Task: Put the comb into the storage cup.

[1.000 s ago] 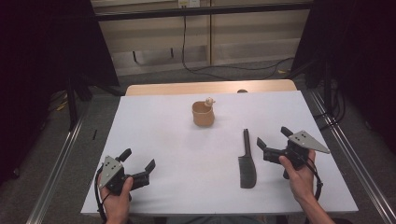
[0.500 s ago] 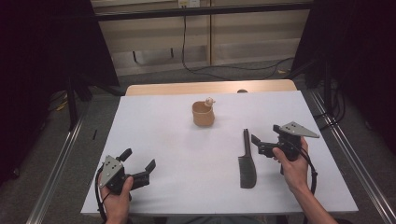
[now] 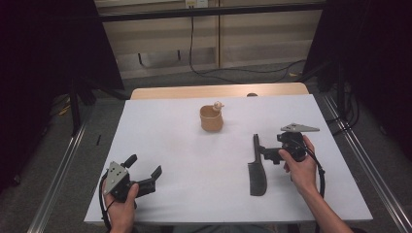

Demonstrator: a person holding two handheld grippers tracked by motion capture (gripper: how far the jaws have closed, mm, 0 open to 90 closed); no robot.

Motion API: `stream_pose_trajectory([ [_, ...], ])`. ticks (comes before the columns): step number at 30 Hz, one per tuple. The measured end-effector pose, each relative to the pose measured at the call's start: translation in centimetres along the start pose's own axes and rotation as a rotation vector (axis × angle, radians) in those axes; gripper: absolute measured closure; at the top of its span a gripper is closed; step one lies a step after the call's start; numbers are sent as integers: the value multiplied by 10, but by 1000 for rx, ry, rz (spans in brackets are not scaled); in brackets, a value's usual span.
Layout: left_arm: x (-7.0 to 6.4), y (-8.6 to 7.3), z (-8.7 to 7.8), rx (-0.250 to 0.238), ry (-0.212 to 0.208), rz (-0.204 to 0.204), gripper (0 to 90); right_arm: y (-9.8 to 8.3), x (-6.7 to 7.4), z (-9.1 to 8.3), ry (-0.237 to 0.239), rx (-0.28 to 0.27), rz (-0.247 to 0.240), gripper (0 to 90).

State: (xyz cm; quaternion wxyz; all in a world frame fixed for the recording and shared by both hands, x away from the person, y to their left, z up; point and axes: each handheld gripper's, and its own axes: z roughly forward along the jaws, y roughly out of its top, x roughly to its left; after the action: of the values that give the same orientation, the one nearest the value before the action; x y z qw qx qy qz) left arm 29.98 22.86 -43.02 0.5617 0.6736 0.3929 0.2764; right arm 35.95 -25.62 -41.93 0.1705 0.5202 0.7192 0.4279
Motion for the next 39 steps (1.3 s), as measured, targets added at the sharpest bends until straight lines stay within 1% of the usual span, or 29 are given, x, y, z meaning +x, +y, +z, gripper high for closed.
stream_pose_trajectory([
  [1, 0, 0, 0, 2, -1, 0, 31, 1, 1, 2, -15, 20, -4, 30],
  [2, 0, 0, 0, 2, -1, 0, 32, 1, 1, 2, -15, 20, -4, 30],
  [3, 0, 0, 0, 4, -2, 4, 31, 1, 2, 3, -29, 32, -11, 37],
  [7, -1, 0, 1, 4, -4, -1, 31, 3, 1, 4, -28, 48, 1, 38],
  [9, -1, 0, 2, 9, -8, 4, 31, 5, -1, 5, -27, 71, 5, 37],
  [12, -1, 0, 2, 9, -9, 4, 31, 6, -2, 8, -24, 93, -9, 44],
  [13, -1, -1, 2, 9, -9, 3, 31, 6, -1, 9, -11, 120, -9, 56],
  [14, -1, -1, 2, 9, -9, 3, 31, 6, -1, 9, -11, 120, -9, 56],
  [15, -1, -1, 2, 14, -11, 3, 31, 7, 1, 12, -18, 158, -9, 51],
  [16, -1, -1, 2, 14, -11, 3, 31, 7, 1, 12, -18, 158, -9, 51],
  [18, -1, -1, 3, 14, -9, 4, 32, 9, 2, 15, -23, 200, -7, 60],
  [19, -1, -1, 3, 16, -9, 6, 32, 9, 2, 15, -23, 200, -7, 60],
  [20, -1, -1, 3, 18, -13, 9, 32, 11, 2, 16, -2, 219, -1, 105],
  [21, -1, -1, 3, 18, -13, 9, 32, 11, 2, 16, -2, 219, -1, 105],
  [22, -2, -1, 3, 19, -17, 10, 32, 13, 3, 16, -5, 244, -8, 128],
  [23, -2, -1, 3, 19, -17, 10, 32, 13, 3, 16, -5, 244, -8, 128],
  [24, -2, -1, 3, 30, -19, 14, 32, 15, 4, 18, -21, 289, 1, 113],
  [26, -2, -1, 4, 30, -21, 17, 32, 16, 5, 19, -21, 305, 0, 115],
  [27, -3, -1, 4, 33, -24, 19, 32, 17, 5, 21, -32, 341, 7, 118],
  [28, -3, -1, 4, 33, -24, 19, 32, 17, 5, 21, -32, 341, 7, 118],
  [29, -3, -1, 5, 30, -28, 19, 32, 19, 4, 23, -48, 362, 23, 122],
  [32, -3, -1, 5, 31, -27, 18, 32, 20, 3, 24, -58, 382, 33, 128],
  [33, -3, -1, 5, 31, -26, 18, 32, 22, 3, 27, -62, 407, 45, 144],
  [34, -3, -1, 5, 31, -26, 18, 32, 22, 3, 27, -62, 407, 45, 144],
  [35, -3, -2, 5, 33, -27, 17, 32, 22, 4, 28, -67, 424, 55, 142],
  [36, -3, -2, 6, 34, -28, 16, 32, 22, 5, 30, -68, 447, 49, 146],
  [37, -3, -1, 5, 34, -26, 21, 32, 22, 7, 34, -76, 497, 43, 162],
  [38, -3, -1, 5, 34, -26, 21, 32, 22, 7, 34, -76, 497, 43, 162],
  [39, -3, -1, 5, 33, -28, 24, 32, 23, 9, 37, -73, 522, 54, 228],
])
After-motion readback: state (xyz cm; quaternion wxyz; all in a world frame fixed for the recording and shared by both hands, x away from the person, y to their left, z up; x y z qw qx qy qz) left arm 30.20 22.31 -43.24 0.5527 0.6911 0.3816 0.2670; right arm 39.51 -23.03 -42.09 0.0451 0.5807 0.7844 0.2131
